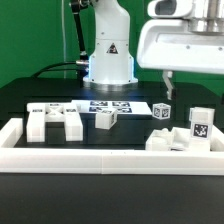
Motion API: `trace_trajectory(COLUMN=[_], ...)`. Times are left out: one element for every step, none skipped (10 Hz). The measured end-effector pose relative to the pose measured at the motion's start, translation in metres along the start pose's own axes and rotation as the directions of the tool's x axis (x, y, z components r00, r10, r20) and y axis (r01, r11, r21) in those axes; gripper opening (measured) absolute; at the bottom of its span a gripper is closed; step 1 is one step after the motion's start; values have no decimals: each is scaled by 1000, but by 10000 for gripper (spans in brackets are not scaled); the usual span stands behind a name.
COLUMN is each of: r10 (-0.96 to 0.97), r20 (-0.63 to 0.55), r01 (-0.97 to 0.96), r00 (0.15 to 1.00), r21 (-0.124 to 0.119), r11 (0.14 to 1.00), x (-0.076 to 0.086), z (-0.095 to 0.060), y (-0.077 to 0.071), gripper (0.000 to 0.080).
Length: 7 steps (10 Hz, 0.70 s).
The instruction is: Assemble chair
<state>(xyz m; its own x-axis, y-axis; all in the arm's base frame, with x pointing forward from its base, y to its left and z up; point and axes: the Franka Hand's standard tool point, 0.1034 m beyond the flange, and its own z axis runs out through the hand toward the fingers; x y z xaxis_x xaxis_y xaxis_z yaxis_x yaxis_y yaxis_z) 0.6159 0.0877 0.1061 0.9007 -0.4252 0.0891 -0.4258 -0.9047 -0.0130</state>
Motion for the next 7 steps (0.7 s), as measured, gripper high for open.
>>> trace_trajectory(r10=[12,10,10,10,-10,-42,-54], r20=[5,5,6,6,4,5,10], r01=[-12,-10,-10,-10,10,42,54], r00=[1000,1000,1000,1000,1000,999,998], r21=[-1,-1,-2,-2,2,17,26], r11=[1000,1000,1000,1000,1000,999,998], x=[-3,-3,-4,-4,-4,-5,-7], z=[-2,-1,0,0,-1,-4,-7], y=[6,5,5,5,9,30,59], gripper=[646,649,649,649,649,649,649])
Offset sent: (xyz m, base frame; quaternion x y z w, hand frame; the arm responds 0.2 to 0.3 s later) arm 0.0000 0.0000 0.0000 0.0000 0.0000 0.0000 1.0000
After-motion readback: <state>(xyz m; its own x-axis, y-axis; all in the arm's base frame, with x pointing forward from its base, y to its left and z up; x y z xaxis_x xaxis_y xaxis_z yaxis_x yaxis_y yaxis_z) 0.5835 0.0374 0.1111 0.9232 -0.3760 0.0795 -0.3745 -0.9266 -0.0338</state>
